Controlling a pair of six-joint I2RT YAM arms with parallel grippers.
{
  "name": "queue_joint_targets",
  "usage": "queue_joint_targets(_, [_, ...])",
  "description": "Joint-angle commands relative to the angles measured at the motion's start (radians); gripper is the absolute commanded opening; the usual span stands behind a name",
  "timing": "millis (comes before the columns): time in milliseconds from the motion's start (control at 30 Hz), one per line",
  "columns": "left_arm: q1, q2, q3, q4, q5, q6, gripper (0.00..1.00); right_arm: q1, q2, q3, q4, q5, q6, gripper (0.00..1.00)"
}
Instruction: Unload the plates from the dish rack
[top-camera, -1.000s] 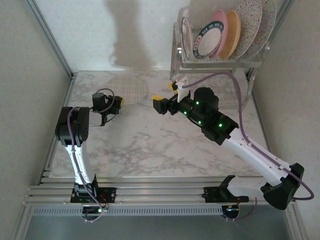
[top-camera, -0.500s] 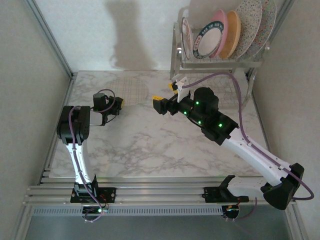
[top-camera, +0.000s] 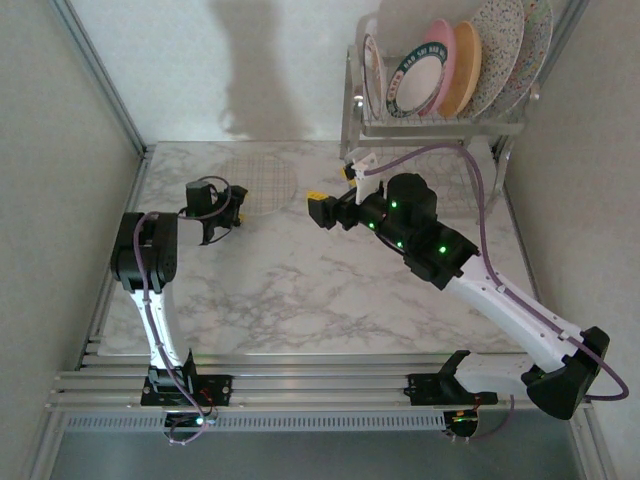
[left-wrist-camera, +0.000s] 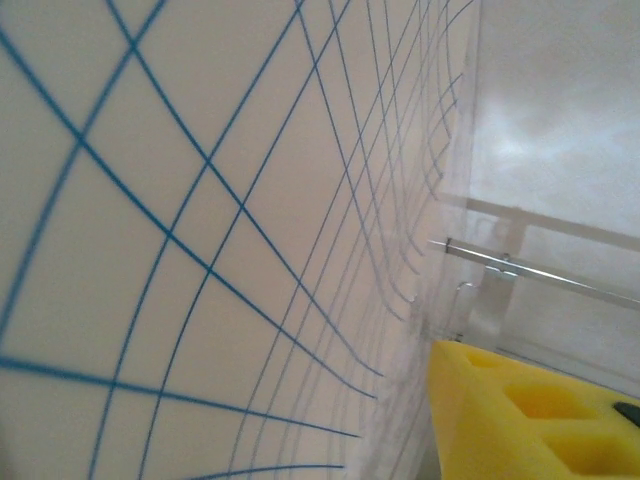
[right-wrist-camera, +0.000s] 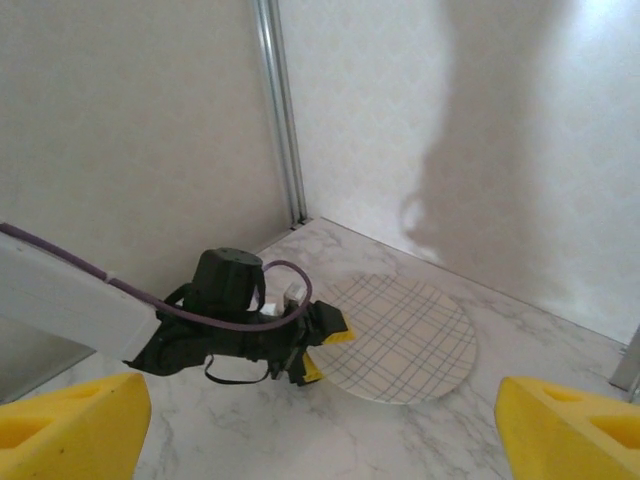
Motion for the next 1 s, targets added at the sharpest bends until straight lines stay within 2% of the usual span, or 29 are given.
queue_joint_targets(0, [0.010, -0.042, 0.013, -0.176, -0.048, 0.035, 0.60, 0.010, -0.016, 0.057, -0.041, 0.070, -0.016, 0.90])
queue_joint_targets(200, [0.010, -0.083, 0.014, -0.336, -0.101, 0.041, 0.68, 0.007, -0.016, 0.130, -0.157, 0.184, -0.008, 0.90])
queue_joint_targets(500, [0.010, -0.148, -0.014, -0.427, -0.147, 0.061, 0.69, -0.016, -0.051, 0.214, -0.290, 0.328, -0.004, 0.89])
queue_joint_targets(600, [0.010, -0.187, -0.026, -0.449, -0.158, 0.061, 0.70, -0.047, -0.061, 0.267, -0.366, 0.405, 0.007, 0.87])
queue_joint_targets(667, [0.009, -0.224, -0.036, -0.463, -0.165, 0.061, 0.71, -0.066, -0.072, 0.308, -0.419, 0.502, 0.015, 0.86])
queue_joint_targets(800, [-0.005, -0.312, -0.046, -0.500, -0.178, 0.057, 0.74, -0.250, -0.071, 0.429, -0.527, 0.537, 0.062, 0.83])
queue_joint_targets(967, [-0.062, -0.450, -0.041, -0.543, -0.237, 0.048, 0.75, -0.562, -0.034, 0.553, -0.565, 0.414, 0.182, 0.81])
